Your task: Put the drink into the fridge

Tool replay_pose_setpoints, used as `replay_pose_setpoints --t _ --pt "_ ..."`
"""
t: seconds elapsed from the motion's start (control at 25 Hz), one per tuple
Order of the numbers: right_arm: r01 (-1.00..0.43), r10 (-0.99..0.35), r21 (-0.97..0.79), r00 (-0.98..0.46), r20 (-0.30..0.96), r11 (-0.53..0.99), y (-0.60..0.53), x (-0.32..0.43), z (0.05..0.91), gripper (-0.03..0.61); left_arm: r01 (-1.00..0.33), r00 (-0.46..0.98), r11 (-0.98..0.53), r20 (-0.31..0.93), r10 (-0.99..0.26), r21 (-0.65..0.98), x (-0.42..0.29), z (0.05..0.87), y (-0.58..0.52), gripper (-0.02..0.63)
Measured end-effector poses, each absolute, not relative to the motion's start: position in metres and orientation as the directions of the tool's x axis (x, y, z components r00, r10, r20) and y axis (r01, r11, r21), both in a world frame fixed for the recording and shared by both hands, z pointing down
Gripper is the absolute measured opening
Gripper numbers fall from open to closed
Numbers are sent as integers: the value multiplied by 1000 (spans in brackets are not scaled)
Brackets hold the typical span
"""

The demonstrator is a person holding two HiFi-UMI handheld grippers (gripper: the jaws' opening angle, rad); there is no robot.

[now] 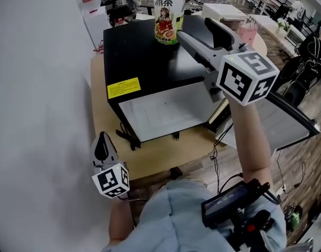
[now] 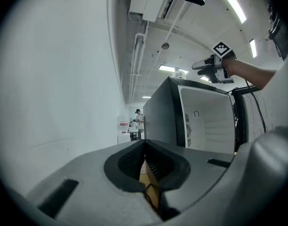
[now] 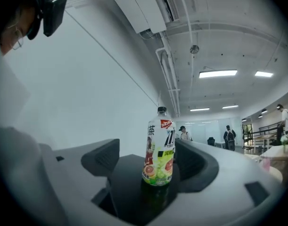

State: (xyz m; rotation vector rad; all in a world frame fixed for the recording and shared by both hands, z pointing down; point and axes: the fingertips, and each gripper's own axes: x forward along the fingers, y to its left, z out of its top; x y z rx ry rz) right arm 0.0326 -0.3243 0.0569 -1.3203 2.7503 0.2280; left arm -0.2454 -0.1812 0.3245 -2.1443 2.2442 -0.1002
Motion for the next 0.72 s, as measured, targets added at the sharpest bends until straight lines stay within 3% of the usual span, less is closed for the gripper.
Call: replay_pose_setpoints --t 0.52,0.72 --pt "-753 -756 76 -655 8 654 -423 -12 75 472 -988 -152 151 29 -988 -27 -264 336 -193 9" --pt "-744 -744 25 -667 30 668 -443 -16 80 480 -987 -161 160 27 -987 -21 -264 339 -200 9"
